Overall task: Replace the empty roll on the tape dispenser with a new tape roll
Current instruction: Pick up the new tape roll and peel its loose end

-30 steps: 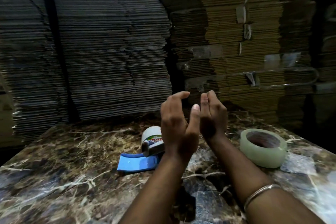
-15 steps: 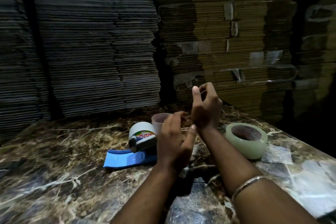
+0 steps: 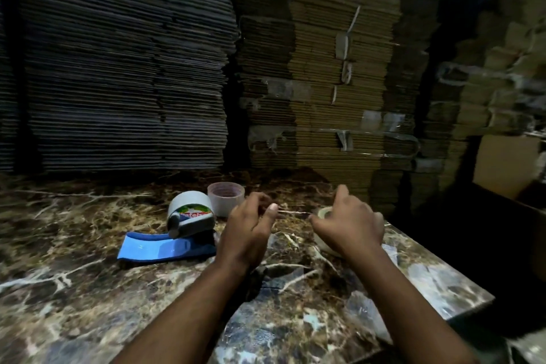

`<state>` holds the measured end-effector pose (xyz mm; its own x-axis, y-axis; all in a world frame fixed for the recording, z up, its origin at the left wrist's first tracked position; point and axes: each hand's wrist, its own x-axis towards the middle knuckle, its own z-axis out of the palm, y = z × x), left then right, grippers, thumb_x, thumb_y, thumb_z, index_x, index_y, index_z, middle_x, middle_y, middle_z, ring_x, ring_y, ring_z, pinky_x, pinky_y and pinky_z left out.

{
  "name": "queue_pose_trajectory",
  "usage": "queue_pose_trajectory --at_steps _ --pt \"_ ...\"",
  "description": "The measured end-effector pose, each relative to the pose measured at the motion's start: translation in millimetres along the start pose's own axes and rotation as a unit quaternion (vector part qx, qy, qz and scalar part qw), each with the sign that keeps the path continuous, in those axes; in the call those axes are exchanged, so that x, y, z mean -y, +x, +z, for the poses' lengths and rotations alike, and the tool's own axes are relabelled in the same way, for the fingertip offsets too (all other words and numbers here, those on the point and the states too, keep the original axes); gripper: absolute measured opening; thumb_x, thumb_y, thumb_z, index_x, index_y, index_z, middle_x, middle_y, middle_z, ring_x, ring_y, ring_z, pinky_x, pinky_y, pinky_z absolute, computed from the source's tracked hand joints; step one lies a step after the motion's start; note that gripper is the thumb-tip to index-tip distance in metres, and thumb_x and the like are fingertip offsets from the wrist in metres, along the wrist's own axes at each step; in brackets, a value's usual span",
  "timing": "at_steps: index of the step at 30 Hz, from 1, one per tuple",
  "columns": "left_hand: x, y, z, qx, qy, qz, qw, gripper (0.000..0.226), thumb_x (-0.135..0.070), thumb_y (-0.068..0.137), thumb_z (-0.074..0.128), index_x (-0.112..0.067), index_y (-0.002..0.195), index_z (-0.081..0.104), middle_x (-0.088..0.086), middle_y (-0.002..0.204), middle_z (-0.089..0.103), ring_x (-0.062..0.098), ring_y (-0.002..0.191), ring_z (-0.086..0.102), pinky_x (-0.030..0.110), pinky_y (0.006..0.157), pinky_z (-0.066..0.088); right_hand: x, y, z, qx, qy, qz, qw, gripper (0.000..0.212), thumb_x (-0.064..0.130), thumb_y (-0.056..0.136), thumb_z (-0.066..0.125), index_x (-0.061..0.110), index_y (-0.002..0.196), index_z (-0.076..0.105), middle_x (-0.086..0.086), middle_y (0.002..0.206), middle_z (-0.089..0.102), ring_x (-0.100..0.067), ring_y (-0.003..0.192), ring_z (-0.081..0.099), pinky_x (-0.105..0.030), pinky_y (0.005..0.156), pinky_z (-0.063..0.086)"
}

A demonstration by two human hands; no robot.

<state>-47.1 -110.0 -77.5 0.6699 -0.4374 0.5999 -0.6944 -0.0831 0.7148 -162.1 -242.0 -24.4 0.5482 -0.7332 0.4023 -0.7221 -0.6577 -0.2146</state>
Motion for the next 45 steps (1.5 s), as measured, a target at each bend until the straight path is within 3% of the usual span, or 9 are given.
queue_pose_trajectory --at_steps 9,17,21,23,29,32,34,38,45 --pt "-6 -4 -4 0.017 -0.05 -0.064 0.997 0.02 -0.038 0.095 0.05 -0.022 0.092 0.062 -0.007 0.08 0.064 0.011 0.08 0.061 0.049 0.07 0.056 -12 -12 -2 0.067 -0.022 -0.016 0.997 0.034 0.043 0.074 0.057 0.03 0.104 0.068 0.004 0.086 0.064 -0.021 0.089 0.06 -0.032 0.073 0.036" --pt "-13 -5 -2 0.063 -0.118 -0.126 0.983 0.04 -0.045 0.084 0.051 -0.011 0.075 0.07 0.009 0.081 0.072 0.022 0.081 0.066 0.039 0.072 0.051 -11 -19 14 0.048 0.226 0.006 0.973 0.046 0.041 0.086 0.066 0.032 0.131 0.06 0.002 0.125 0.068 -0.017 0.102 0.065 -0.033 0.084 0.056" --pt "-16 -2 -2 0.105 -0.254 -0.209 0.938 0.019 -0.024 0.086 0.064 -0.007 0.081 0.071 0.01 0.083 0.07 0.022 0.082 0.063 0.038 0.075 0.056 2 -26 13 0.069 0.408 -0.03 0.91 0.032 0.029 0.092 0.065 0.016 0.122 0.067 -0.007 0.109 0.072 -0.004 0.076 0.063 -0.009 0.048 0.048" --pt "-17 0 -3 0.112 -0.302 -0.226 0.919 0.013 -0.024 0.082 0.065 -0.012 0.084 0.07 0.004 0.078 0.074 0.023 0.081 0.066 0.044 0.085 0.052 11 -32 15 0.081 0.463 -0.034 0.882 0.023 0.032 0.093 0.063 0.015 0.106 0.071 -0.005 0.096 0.073 -0.01 0.074 0.068 -0.021 0.052 0.057" --pt "-32 -3 -8 0.037 -0.397 -0.241 0.885 0.013 -0.007 0.091 0.049 -0.003 0.092 0.062 -0.002 0.057 0.07 0.009 0.053 0.067 0.019 0.047 0.05 39 -50 29 0.176 0.608 -0.021 0.774 0.014 0.026 0.092 0.065 0.016 0.093 0.075 -0.009 0.087 0.076 -0.029 0.081 0.075 -0.053 0.071 0.061" --pt "-27 -2 -9 -0.025 -0.357 -0.228 0.906 0.02 -0.005 0.09 0.051 -0.013 0.076 0.062 0.007 0.083 0.064 0.019 0.084 0.065 0.031 0.075 0.051 37 -44 32 0.154 0.577 -0.054 0.8 0.015 0.028 0.087 0.071 0.014 0.083 0.076 -0.01 0.08 0.075 -0.033 0.079 0.073 -0.056 0.068 0.06" --pt "-30 -3 -12 -0.03 -0.355 -0.216 0.909 0.028 0.001 0.09 0.048 -0.011 0.068 0.06 0.004 0.078 0.064 0.004 0.077 0.065 0.016 0.069 0.048 34 -37 30 0.11 0.548 -0.047 0.828 0.021 0.035 0.083 0.07 0.016 0.076 0.073 -0.007 0.074 0.073 -0.031 0.075 0.072 -0.056 0.067 0.059" --pt "-28 -3 -11 -0.02 -0.323 -0.205 0.924 0.032 0.003 0.09 0.047 -0.011 0.064 0.06 -0.001 0.082 0.054 0.017 0.083 0.054 0.014 0.066 0.043 36 -13 17 0.066 0.566 -0.014 0.822 0.031 0.047 0.079 0.067 0.016 0.077 0.069 -0.009 0.076 0.07 -0.034 0.077 0.068 -0.057 0.073 0.056" --pt "-25 -6 -13 -0.011 -0.287 -0.134 0.948 0.04 0.014 0.089 0.043 -0.016 0.065 0.057 -0.002 0.086 0.049 0.018 0.09 0.052 0.0 0.062 0.039 54 22 -12 0.245 0.509 -0.043 0.824 0.046 0.036 0.084 0.069 -0.009 0.094 0.072 -0.016 0.087 0.066 -0.025 0.079 0.056 -0.03 0.064 0.039"
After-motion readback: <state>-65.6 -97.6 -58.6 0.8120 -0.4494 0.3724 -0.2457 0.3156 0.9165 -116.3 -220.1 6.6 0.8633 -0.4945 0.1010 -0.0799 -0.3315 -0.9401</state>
